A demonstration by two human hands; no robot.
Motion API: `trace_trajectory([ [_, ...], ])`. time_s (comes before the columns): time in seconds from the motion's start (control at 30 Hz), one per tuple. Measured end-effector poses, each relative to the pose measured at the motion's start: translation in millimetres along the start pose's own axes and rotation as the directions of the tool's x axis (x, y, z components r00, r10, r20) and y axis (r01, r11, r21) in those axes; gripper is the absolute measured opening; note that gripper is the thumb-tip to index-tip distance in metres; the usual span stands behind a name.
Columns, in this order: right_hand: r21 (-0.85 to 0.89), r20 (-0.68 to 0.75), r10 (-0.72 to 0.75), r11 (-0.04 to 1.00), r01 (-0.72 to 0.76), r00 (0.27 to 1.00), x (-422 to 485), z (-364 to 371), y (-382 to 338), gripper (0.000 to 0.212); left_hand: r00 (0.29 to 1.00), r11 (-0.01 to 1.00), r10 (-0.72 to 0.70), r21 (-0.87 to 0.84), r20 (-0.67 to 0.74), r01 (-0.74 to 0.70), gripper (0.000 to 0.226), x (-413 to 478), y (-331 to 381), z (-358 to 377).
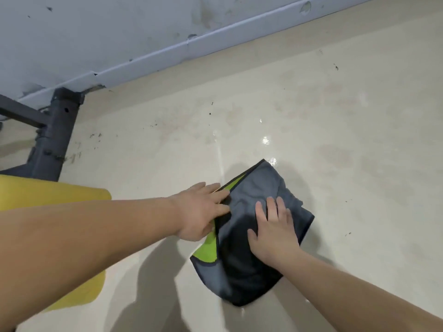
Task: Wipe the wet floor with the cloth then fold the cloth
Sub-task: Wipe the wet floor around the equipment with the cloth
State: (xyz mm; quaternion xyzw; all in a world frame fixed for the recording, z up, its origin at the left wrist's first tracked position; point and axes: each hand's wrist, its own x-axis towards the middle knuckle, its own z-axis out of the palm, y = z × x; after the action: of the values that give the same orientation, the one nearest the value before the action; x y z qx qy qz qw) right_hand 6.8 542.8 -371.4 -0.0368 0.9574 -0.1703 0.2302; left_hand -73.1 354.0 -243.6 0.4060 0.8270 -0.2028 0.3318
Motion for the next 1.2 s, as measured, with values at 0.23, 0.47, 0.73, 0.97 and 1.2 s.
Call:
trace_trajectory([
  [0.23, -0.23, 0.012, -0.21, 0.951, 0.207, 0.978, -2, -2, 49, 0.078, 1.0, 0.994, 0.016, -0.112, -0.016, -0.017, 0.046, 7, 7, -14],
  [0.47, 0.093, -0.117, -0.104, 0.989, 0.115, 0.988, -12, -41, 63, 0.062, 0.978, 0.978, 0.208, 0.0, -0.002, -0.208, 0.076, 75, 37, 10],
  [0.73, 0.185, -0.001, 0.232, 0.956, -0.228, 0.973, -21, -71, 30, 0.038, 0.949, 0.948, 0.219, -0.181, -0.227, -0.262, 0.083, 116, 56, 72],
  [0.97, 0.108, -0.056, 0.344, 0.935, -0.337, 0.937, 42, -89, -45, 0.041, 0.883, 0.963, 0.082, -0.191, -0.462, -0.19, 0.078, 133, -52, 104],
  [1.2, 0.471, -0.128, 0.38, 0.836, -0.281, 0.916, 112, -82, -109, 0.048, 0.808, 0.829, -0.466, -0.498, -0.361, 0.255, 0.079, 128, -180, 130],
])
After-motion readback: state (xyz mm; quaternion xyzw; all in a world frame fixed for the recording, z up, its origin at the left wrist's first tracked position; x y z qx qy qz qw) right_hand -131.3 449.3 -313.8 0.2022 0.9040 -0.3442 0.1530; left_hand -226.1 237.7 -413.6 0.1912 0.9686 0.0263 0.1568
